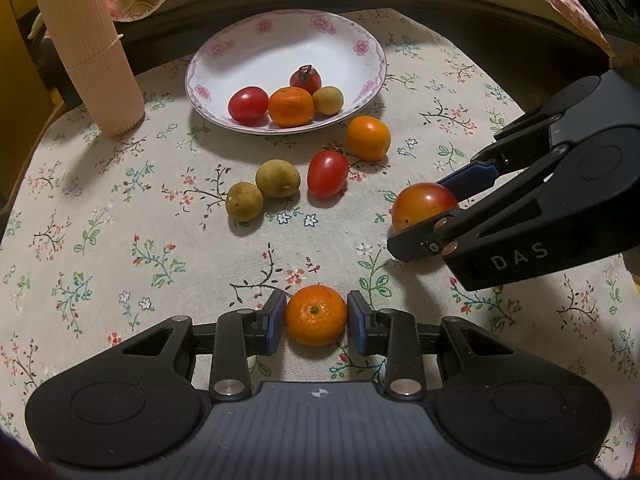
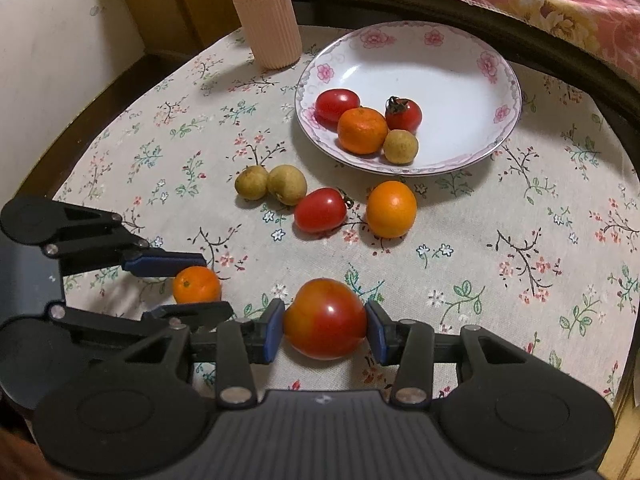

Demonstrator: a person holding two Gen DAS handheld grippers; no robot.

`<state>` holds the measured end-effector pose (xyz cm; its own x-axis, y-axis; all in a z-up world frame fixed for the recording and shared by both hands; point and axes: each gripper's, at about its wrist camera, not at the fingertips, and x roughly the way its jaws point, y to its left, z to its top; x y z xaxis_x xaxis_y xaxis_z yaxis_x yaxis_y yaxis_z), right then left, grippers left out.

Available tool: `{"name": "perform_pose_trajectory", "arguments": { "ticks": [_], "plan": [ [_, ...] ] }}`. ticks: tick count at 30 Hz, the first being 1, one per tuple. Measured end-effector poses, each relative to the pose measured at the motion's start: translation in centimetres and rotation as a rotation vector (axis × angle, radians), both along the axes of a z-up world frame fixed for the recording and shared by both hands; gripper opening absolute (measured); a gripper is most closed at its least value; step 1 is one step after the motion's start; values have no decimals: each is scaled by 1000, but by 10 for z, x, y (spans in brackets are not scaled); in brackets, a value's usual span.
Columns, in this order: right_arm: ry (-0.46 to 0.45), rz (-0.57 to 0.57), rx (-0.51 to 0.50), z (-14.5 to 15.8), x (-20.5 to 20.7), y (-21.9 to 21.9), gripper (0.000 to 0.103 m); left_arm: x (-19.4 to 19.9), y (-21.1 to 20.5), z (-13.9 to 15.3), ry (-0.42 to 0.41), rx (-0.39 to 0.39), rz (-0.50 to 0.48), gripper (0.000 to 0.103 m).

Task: Organize fruits
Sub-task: 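Carry the held tomato and mandarin up and over the white plate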

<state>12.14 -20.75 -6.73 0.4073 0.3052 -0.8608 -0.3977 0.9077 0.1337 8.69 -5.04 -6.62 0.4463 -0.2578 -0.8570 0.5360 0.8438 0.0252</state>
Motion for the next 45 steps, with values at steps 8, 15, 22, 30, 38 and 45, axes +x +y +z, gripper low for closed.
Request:
{"name": "perform_pose_trajectory", "arguments": {
  "ticks": [8, 15, 22, 30, 38, 45],
  "plan": [
    [-2, 3, -13, -2, -1, 1, 57, 0, 1, 0, 1, -1, -6, 44],
    [-3, 4, -15, -2, 0, 1, 57, 1, 0, 0, -3, 0, -4, 41],
    [-16, 16, -1, 4, -1, 3, 56, 7, -4, 5, -27, 4, 6, 40],
    [-38, -8, 11, 13, 0, -1, 56, 16, -5, 12, -42, 0, 31, 40],
    [-56, -39, 22, 19, 5, -3, 56, 24, -7, 19, -58, -7, 46, 40],
    [-89, -82, 29, 30, 15, -6, 56, 40, -9, 31, -91, -24, 71, 39]
  ]
}}
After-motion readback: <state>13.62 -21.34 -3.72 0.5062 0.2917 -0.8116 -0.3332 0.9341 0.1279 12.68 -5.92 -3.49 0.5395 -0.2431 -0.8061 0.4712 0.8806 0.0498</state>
